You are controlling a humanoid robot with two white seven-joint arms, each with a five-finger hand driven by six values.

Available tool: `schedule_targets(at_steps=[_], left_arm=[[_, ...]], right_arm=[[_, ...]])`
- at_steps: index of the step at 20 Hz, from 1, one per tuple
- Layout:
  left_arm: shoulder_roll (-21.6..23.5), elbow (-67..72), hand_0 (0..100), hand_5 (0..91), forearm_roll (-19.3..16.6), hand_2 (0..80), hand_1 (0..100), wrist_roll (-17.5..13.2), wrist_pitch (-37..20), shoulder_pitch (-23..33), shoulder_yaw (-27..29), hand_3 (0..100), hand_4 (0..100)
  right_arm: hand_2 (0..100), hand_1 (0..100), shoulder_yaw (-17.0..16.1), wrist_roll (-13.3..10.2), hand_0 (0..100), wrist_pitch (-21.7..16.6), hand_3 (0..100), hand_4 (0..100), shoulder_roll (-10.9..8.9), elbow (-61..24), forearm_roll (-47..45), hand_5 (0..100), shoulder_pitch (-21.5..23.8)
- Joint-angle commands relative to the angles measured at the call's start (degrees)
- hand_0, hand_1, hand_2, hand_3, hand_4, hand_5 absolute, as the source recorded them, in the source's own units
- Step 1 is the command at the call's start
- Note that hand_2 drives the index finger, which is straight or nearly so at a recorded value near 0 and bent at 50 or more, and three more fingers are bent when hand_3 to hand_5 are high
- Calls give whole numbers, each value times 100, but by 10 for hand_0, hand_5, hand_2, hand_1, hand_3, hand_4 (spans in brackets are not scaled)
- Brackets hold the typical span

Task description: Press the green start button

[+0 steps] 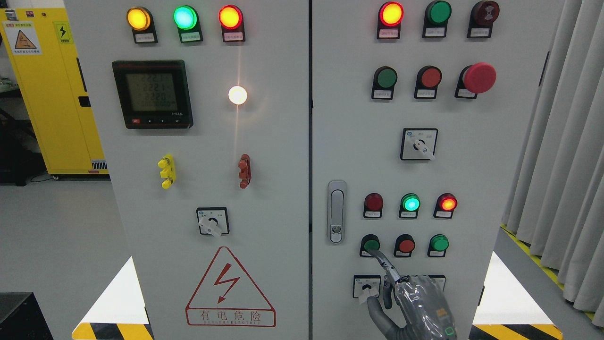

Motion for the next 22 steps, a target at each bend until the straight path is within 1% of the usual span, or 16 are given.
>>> schedule_targets(at_steps=[1,4,10,19,21,22], left_arm=[[0,-6,120,0,0,0,556,2,4,-3,0,0,0],[0,2,120,0,0,0,556,2,4,-3,0,0,0],[0,2,120,0,0,0,556,2,4,-3,0,0,0],[0,-6,120,0,0,0,556,2,4,-3,0,0,0],[0,2,120,0,0,0,556,2,4,-3,0,0,0],[0,2,120,0,0,0,556,2,4,-3,0,0,0]], right_arm=[[0,908,-20,-27,653,3,881,971,3,429,-37,1000,-148],[0,909,-46,-27,667,-6,880,971,11,429,-37,1000,-210],[0,910,-37,-27,686,-24,879,971,20,420,-46,1000,-192],[0,913,-28,-124,705,-68,877,969,47,236,-63,1000,-114],[0,912,-11,-281,711,-76,877,968,47,87,-63,1000,-78],[0,912,-2,-308,719,-76,875,966,47,34,-63,1000,-69]])
